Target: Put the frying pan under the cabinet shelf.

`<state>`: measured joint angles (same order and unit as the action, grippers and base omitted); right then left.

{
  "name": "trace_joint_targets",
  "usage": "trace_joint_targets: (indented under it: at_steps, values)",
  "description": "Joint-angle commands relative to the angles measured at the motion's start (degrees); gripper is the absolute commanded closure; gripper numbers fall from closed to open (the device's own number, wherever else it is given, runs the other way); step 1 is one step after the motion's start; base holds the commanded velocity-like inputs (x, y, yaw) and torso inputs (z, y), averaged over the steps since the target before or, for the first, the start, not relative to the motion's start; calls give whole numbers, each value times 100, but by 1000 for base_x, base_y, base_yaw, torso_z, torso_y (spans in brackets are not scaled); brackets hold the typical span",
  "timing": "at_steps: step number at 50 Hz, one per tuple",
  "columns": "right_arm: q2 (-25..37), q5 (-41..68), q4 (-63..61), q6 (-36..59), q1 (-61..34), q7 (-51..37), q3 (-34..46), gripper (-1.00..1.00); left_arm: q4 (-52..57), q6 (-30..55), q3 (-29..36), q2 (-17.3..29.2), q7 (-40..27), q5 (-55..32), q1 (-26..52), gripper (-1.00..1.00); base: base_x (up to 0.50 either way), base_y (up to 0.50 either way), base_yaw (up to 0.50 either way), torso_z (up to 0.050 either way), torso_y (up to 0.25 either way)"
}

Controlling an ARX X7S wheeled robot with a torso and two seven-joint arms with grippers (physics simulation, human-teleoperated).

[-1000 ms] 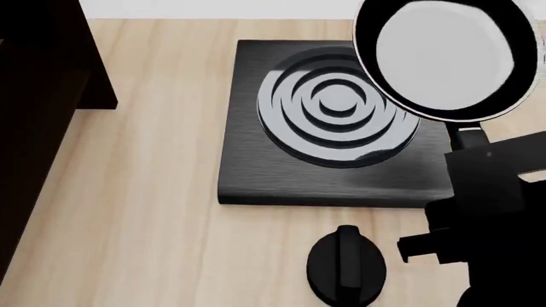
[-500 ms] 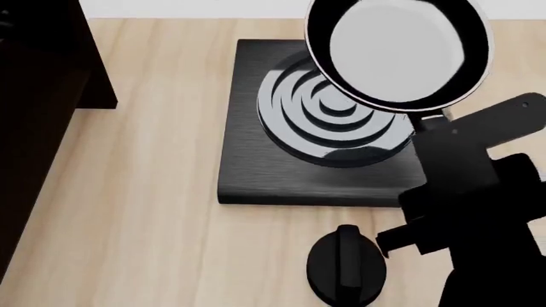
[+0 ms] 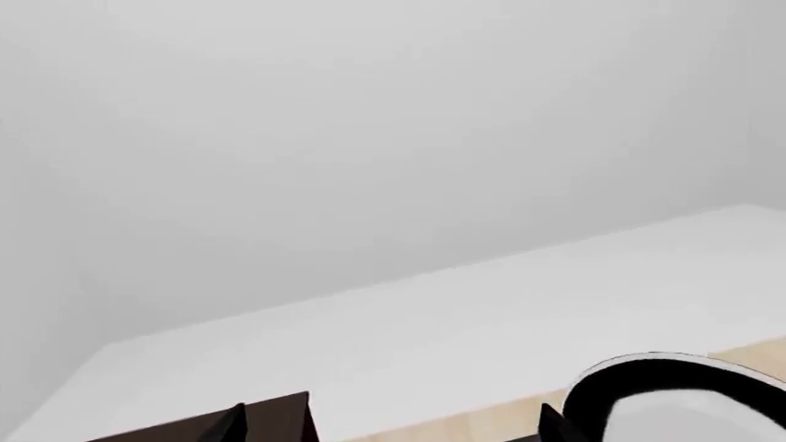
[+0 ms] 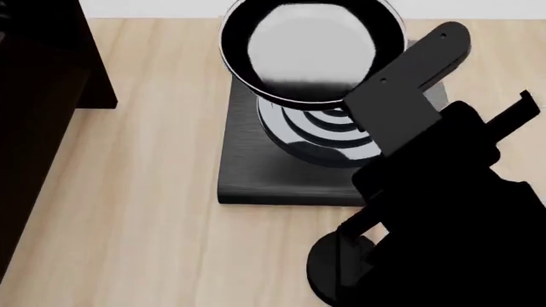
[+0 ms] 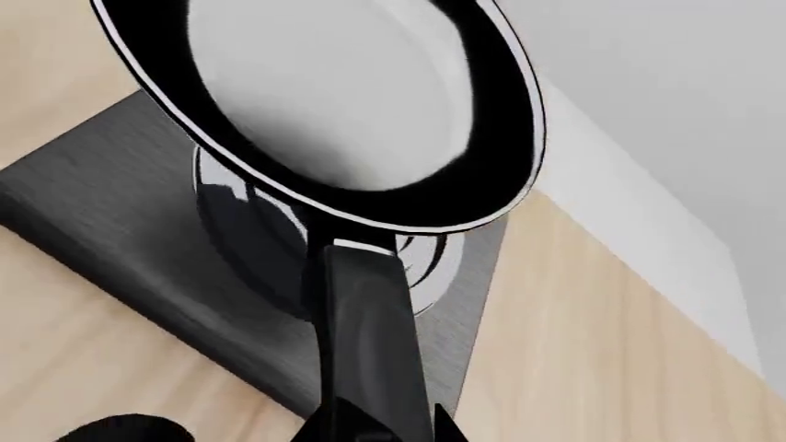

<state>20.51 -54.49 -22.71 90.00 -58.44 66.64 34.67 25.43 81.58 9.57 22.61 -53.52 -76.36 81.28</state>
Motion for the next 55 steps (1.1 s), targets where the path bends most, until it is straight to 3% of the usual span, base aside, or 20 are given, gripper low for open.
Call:
trace_joint_targets:
  at_steps: [1,5,27,55]
  values:
    - [-124,-1841,332,-89,-244,1782,504,100,125,-122,-4,13,39,91,25,-100,0,0,0,0,0]
    - [-124,-2093,301,-62,-257,2302,721,100,159,-101,-29,3,-80,-34,50,-100,0,0,0,0,3]
    - [-345,-1284,411,-12,-536,2325,1607,100,82,-265,166,51,-31,-19,173,-100,0,0,0,1,2]
    - [-1403,-409,1292,-1086,-574,1528,2131,100,34,-358,237,124,-145,-238,270,-100,0,0,0,1,2]
